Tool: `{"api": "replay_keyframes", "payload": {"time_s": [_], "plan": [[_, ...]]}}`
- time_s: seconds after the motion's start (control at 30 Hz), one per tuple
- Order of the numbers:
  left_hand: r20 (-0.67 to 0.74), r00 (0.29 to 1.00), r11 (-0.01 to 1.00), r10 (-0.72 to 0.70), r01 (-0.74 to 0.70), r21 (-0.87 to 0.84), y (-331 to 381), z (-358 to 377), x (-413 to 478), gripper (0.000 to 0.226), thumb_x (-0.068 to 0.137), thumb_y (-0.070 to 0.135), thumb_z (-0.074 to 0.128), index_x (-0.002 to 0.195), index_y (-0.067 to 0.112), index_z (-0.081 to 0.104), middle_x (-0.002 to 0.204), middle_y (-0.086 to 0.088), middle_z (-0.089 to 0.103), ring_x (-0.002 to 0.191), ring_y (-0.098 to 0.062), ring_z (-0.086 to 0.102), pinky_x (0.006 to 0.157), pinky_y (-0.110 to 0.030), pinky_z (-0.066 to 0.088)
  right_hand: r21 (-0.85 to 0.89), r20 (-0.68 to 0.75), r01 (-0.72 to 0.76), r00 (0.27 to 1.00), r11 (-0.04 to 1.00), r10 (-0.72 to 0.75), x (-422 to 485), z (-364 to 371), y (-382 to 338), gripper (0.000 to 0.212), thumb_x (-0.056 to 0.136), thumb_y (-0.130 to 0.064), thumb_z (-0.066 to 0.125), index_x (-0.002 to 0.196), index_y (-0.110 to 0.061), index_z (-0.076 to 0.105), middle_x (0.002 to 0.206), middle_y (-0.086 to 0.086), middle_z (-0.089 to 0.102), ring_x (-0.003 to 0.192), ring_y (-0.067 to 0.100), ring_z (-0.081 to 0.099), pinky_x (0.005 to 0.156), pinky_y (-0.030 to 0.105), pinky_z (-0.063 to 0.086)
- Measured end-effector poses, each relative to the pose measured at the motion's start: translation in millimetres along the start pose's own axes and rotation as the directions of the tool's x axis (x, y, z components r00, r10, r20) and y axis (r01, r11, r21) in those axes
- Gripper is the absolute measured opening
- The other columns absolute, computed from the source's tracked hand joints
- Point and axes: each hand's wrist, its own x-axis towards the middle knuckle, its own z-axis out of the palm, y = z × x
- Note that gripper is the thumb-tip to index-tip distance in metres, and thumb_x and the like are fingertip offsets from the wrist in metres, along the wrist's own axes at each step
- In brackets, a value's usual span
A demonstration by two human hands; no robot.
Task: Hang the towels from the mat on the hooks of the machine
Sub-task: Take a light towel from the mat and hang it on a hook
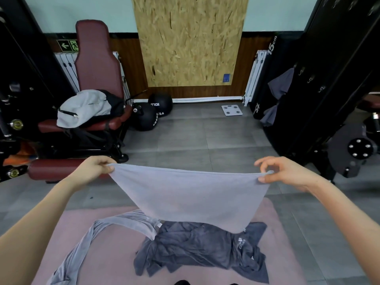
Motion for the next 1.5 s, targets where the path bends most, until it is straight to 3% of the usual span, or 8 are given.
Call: {"api": "replay_keyframes", "payload": {"time_s": [0.1,0.3,0.43,0.57,0.8,1.03,1.27,1.5], "plan": [[0.129,0.991,0.974,-0.037,0.064,-0.216,6,-5,-5,0.013,0.089,-0.006,0.049,0.085,-0.002,0.06,0.081,-0.011,0.061,0.079,-0.02,0.056,0.076,-0.026,0.042,0.189,0.091,-0.001,0.996,0.982,-0.016,-8,-5,-5,0.045,0.049,-0.041,0.088,0.062,-0.014,0.055,0.06,-0.005,0.054,0.056,0.004,0.051,0.054,0.013,0.04],[0.211,0.977,0.897,-0.034,0.123,-0.424,24,-18,-11,0.023,0.091,0.003,0.042,0.09,-0.001,0.065,0.082,-0.012,0.065,0.073,-0.018,0.062,0.063,-0.026,0.051,0.66,-0.015,0.012,1.0,0.751,-0.003,-10,-20,-16,0.021,0.073,0.005,0.062,0.061,-0.013,0.062,0.056,0.002,0.058,0.046,0.01,0.055,0.043,0.018,0.043],[0.146,0.974,0.941,-0.171,0.205,-0.27,27,-7,2,0.02,0.093,0.012,0.05,0.096,-0.004,0.062,0.092,-0.017,0.062,0.081,-0.025,0.058,0.071,-0.033,0.047,0.587,-0.239,-0.096,0.928,0.804,0.285,17,-10,-5,0.011,0.08,0.001,0.064,0.089,-0.003,0.068,0.066,0.004,0.07,0.062,0.017,0.065,0.056,0.023,0.052],[0.015,0.957,0.931,-0.289,0.285,-0.227,31,18,12,0.019,0.094,0.007,0.049,0.078,0.002,0.058,0.082,-0.015,0.061,0.066,-0.022,0.059,0.063,-0.03,0.05,0.57,-0.336,-0.154,0.852,0.807,0.401,31,10,1,0.009,0.077,0.006,0.066,0.079,-0.002,0.068,0.058,0.0,0.067,0.069,0.023,0.059,0.061,0.028,0.048],[-0.002,0.882,0.833,-0.472,0.445,-0.328,53,43,4,0.01,0.087,0.005,0.051,0.078,0.007,0.054,0.069,-0.009,0.052,0.058,-0.023,0.05,0.047,-0.023,0.048,0.678,-0.266,-0.249,0.794,0.692,0.547,38,32,-9,0.016,0.083,0.012,0.052,0.08,-0.001,0.061,0.074,0.01,0.056,0.062,0.018,0.051,0.038,0.018,0.046],[0.138,0.863,0.709,-0.486,0.482,-0.514,84,84,-8,0.014,0.094,0.003,0.047,0.083,0.002,0.056,0.052,-0.006,0.064,0.04,-0.015,0.062,0.041,-0.026,0.052,0.84,0.066,-0.359,0.812,0.407,0.579,44,66,-44,0.026,0.089,0.011,0.034,0.071,-0.001,0.048,0.073,0.011,0.049,0.063,0.022,0.052,0.033,0.026,0.048],[-0.117,0.966,0.852,-0.23,0.142,-0.503,111,147,-33,0.025,0.09,0.012,0.06,0.07,-0.001,0.062,0.072,-0.017,0.061,0.063,-0.022,0.055,0.049,-0.027,0.055,0.715,-0.181,-0.156,0.9,0.681,0.397,42,135,-89,0.028,0.079,0.015,0.054,0.097,-0.007,0.053,0.082,0.013,0.052,0.064,0.021,0.054,0.044,0.028,0.054],[-0.217,0.97,0.949,-0.11,0.038,-0.312,110,167,-39,0.03,0.077,0.028,0.068,0.064,0.002,0.062,0.059,-0.008,0.059,0.059,-0.018,0.049,0.069,-0.049,0.056,0.663,-0.182,-0.139,0.923,0.735,0.339,34,170,-109,0.042,0.073,0.009,0.065,0.11,-0.005,0.055,0.069,0.008,0.06,0.062,0.02,0.059,0.068,0.036,0.055]]}}
